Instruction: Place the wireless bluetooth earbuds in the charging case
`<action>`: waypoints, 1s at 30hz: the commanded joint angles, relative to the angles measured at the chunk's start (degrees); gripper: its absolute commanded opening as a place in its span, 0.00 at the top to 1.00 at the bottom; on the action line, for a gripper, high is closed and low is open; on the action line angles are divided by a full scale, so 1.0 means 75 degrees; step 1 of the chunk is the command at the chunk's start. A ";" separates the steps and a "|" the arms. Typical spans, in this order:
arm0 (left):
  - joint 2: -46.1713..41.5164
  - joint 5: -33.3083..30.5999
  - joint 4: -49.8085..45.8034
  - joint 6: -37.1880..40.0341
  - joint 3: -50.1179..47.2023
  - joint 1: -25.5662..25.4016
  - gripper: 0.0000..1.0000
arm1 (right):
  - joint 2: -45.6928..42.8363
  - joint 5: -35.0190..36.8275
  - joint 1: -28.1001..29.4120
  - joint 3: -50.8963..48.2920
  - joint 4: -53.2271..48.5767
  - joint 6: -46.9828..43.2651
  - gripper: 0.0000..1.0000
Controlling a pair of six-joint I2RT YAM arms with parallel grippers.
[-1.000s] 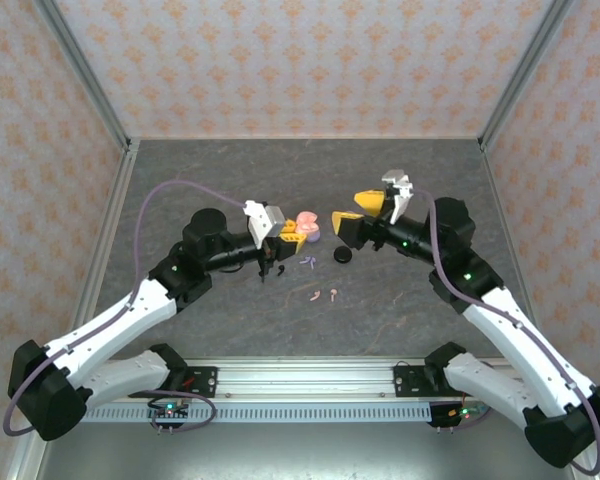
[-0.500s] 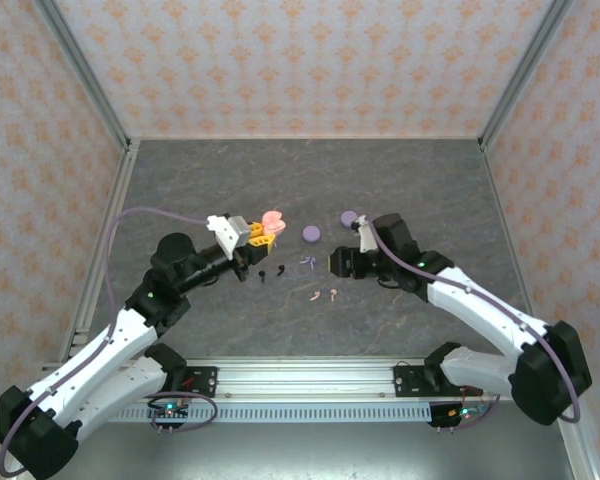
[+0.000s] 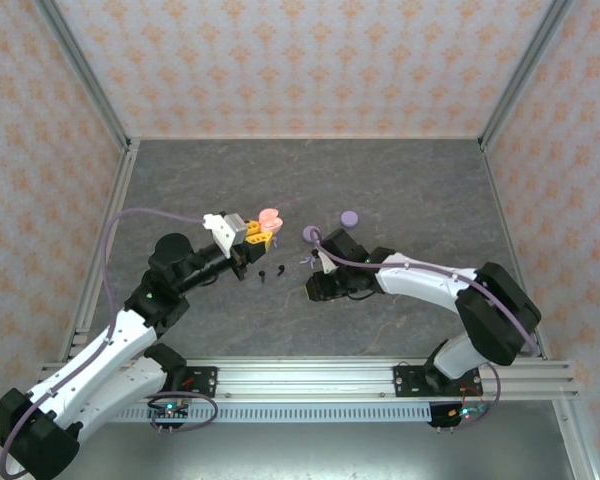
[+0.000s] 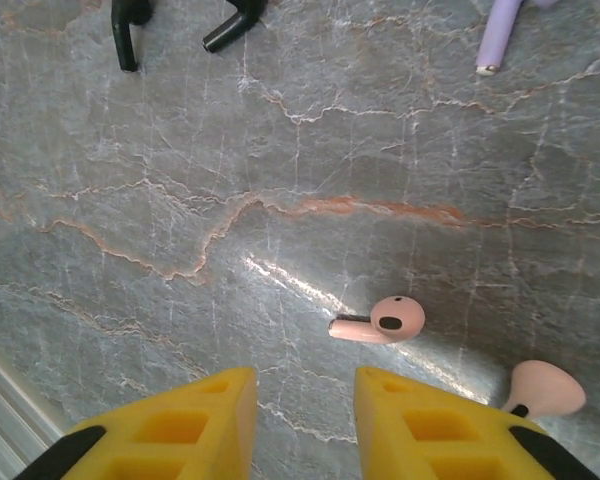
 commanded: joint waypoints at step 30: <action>-0.0093 0.0056 -0.0398 0.0127 0.0417 0.0073 1.00 | 0.1212 0.0426 0.0033 0.0835 -0.0106 -0.0220 0.69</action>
